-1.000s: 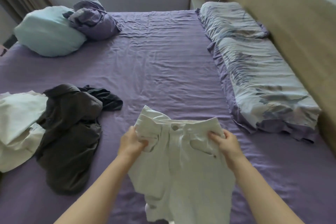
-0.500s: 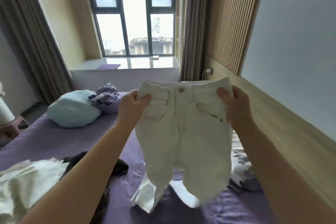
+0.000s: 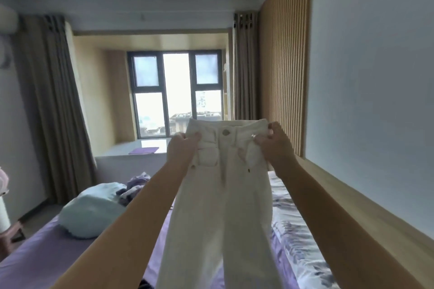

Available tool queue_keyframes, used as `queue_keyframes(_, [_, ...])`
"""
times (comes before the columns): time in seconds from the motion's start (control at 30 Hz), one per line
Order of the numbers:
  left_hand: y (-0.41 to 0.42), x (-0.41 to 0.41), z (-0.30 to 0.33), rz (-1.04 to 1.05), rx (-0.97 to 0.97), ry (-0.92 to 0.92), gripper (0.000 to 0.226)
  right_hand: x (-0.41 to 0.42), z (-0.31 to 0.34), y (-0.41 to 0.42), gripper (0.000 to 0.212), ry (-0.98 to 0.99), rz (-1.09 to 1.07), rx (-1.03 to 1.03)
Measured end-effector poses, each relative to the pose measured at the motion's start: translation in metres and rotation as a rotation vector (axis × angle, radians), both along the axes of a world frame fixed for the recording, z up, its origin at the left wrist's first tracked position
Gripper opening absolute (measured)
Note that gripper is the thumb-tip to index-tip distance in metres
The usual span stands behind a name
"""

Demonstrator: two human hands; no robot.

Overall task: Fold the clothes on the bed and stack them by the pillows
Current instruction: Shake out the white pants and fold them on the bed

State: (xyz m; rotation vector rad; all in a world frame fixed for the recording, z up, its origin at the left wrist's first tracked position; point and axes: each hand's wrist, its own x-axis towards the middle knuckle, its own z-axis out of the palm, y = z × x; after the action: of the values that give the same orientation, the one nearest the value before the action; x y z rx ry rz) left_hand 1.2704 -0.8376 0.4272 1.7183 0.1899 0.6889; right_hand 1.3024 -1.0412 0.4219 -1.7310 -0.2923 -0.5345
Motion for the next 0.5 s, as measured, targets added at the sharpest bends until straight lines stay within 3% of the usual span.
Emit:
queue_keyframes(0.17, [0.008, -0.008, -0.037, 0.008, -0.013, 0.074, 0.043, -0.004, -0.027, 0.013, 0.019, 0.116, 0.036, -0.152])
queue_keyframes(0.33, [0.006, -0.013, -0.076, 0.042, 0.017, 0.063, 0.013, -0.023, -0.059, 0.041, 0.026, 0.064, 0.043, -0.195])
queue_keyframes(0.5, [-0.008, -0.023, -0.085, -0.089, -0.166, -0.021, 0.018, -0.047, -0.075, 0.082, 0.026, -0.084, 0.248, -0.175])
